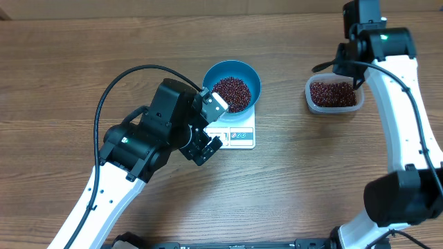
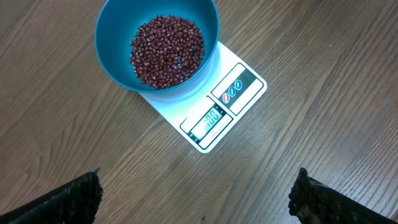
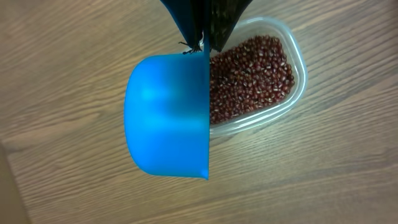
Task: Scoop item into bowl and weigh 150g on scale
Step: 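Return the empty scoop to the bean tub with the right gripper, then dip the scoop into the red beans and drag through, right gripper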
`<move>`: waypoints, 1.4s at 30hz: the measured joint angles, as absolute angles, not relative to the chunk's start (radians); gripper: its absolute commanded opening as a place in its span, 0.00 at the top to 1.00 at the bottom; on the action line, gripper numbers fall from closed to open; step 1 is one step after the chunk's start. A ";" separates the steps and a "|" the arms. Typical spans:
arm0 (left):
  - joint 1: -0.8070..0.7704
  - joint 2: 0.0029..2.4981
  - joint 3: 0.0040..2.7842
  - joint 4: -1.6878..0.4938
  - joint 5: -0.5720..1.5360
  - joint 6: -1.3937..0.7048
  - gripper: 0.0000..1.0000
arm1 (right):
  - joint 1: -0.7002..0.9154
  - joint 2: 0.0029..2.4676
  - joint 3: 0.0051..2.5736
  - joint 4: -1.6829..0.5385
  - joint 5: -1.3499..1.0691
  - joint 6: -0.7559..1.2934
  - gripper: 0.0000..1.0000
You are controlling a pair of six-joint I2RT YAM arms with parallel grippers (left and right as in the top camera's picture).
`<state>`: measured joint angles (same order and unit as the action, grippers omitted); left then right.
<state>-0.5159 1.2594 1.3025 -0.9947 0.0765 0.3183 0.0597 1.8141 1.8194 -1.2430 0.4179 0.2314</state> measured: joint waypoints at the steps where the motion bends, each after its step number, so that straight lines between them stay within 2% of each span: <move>1: -0.516 1.259 1.303 -0.995 0.076 0.318 0.00 | 0.060 1.822 1.805 -1.230 0.417 0.233 0.96; 26: -0.516 1.259 1.303 -0.995 0.076 0.318 0.00 | 0.060 1.840 1.563 -1.071 0.350 0.232 0.96; 42: -0.516 1.259 1.303 -0.995 0.076 0.318 0.01 | 0.063 1.847 1.557 -1.067 0.234 0.232 0.96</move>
